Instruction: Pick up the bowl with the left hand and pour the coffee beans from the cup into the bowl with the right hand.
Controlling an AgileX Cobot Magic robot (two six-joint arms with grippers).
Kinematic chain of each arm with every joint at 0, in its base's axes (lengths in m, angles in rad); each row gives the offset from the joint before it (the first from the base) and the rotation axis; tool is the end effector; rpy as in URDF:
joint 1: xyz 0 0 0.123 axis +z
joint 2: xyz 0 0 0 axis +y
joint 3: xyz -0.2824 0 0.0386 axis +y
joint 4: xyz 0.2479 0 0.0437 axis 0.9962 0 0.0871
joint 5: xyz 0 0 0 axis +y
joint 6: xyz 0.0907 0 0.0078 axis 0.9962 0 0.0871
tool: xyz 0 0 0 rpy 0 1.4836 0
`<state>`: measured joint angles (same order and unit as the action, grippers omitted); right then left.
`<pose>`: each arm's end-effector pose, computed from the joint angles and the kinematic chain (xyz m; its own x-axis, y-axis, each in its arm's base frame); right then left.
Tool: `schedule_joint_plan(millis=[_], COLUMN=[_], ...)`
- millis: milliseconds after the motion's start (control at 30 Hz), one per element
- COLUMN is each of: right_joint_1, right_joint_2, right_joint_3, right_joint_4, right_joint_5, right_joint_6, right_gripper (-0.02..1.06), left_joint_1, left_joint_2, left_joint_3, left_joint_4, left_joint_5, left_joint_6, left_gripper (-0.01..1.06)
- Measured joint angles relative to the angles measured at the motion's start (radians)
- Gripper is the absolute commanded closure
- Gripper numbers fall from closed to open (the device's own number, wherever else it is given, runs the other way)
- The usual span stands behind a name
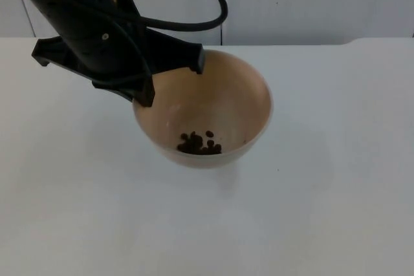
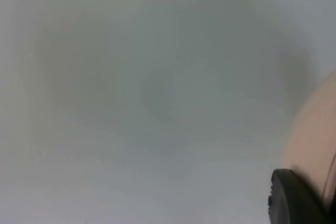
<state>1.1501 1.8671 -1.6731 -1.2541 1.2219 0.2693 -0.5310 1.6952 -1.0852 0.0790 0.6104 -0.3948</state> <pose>0.2372 0.3310 0.3471 -0.1731 -0.9508 -0.2569 -0.2900 0.2985 -0.9093 0.2954 -0.1687 0.2099 -0.8970 0.1513 -0.4154 0.2100 0.9727 -0.0990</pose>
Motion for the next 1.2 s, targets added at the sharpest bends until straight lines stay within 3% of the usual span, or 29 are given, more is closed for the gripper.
schedule_joint_plan(millis=[367, 433, 500, 533, 600, 667, 833, 867, 967, 1200], right_joint_1=[-0.068, -0.099, -0.139, -0.139, -0.174, -0.188, -0.279, -0.279, -0.344, -0.410], right_joint_2=[0.000, -0.004, -0.025, -0.025, -0.056, -0.068, -0.110, -0.110, -0.119, -0.119], right_joint_3=[0.000, 0.000, 0.000, 0.000, 0.000, 0.000, 0.000, 0.000, 0.000, 0.000], right_joint_4=[0.165, 0.229, 0.368, 0.368, 0.464, 0.496, 0.686, 0.686, 0.829, 0.957], right_joint_5=[-0.002, -0.002, -0.013, -0.013, -0.037, -0.042, -0.046, -0.046, -0.046, -0.055], right_joint_6=[-0.034, -0.038, -0.040, -0.040, -0.046, -0.050, -0.103, -0.103, -0.145, -0.170], right_gripper=[1.04, 1.04, 1.04, 1.04, 1.04, 1.04, 1.04, 1.04, 1.04, 1.04], left_joint_1=[0.000, 0.000, 0.000, 0.000, 0.000, 0.000, 0.000, 0.000, 0.000, 0.000], left_joint_2=[0.000, 0.000, 0.000, 0.000, 0.000, 0.000, 0.000, 0.000, 0.000, 0.000], left_joint_3=[0.000, 0.000, 0.000, 0.000, 0.000, 0.000, 0.000, 0.000, 0.000, 0.000], left_joint_4=[0.000, 0.000, 0.000, 0.000, 0.000, 0.000, 0.000, 0.000, 0.000, 0.000], left_joint_5=[0.000, 0.000, 0.000, 0.000, 0.000, 0.000, 0.001, 0.001, -0.001, 0.001], left_joint_6=[0.000, 0.000, 0.000, 0.000, 0.000, 0.000, 0.000, 0.000, 0.000, 0.000], left_gripper=[1.05, 1.05, 1.05, 1.05, 1.05, 1.05, 1.05, 1.05, 1.05, 1.05])
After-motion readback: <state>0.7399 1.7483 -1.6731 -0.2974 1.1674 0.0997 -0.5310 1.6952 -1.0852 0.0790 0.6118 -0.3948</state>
